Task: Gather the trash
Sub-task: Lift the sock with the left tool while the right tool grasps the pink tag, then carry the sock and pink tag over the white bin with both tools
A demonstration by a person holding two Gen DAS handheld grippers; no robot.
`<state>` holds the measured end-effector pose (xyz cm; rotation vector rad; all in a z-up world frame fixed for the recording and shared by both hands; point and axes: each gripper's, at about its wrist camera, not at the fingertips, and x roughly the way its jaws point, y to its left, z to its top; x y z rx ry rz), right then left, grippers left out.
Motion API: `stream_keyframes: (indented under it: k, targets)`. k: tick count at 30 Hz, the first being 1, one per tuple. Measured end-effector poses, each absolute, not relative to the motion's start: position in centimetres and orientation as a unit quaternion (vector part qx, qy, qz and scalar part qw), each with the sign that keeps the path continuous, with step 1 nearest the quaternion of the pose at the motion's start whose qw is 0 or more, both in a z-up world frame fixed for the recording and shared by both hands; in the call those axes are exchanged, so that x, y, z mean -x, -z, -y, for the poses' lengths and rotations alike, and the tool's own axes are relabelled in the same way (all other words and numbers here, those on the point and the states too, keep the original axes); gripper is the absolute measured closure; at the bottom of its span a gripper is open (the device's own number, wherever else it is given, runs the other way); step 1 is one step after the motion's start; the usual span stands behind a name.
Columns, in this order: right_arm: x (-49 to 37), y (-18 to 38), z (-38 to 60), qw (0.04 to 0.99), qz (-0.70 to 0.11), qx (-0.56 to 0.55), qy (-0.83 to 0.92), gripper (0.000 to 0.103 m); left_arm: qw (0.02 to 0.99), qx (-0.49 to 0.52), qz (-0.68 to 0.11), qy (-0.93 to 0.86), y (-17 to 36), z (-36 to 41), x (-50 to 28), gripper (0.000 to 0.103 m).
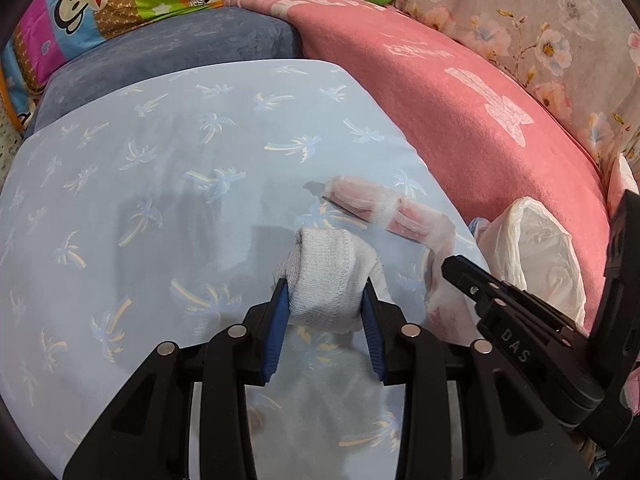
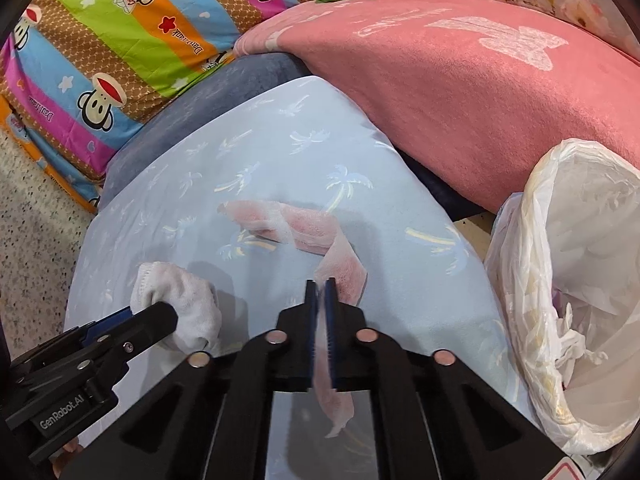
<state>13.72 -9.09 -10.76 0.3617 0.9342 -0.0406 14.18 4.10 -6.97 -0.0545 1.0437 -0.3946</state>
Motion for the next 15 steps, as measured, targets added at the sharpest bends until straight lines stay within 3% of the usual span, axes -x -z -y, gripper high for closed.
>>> stream_keyframes:
  k: [15]
  targets:
    - [-9.2,4.4,13.5,0.915,-0.341,-0.211,0.039,0.1,0.857,-0.009,-0.462,0.226,3.5,0.7,-12.0,0.069]
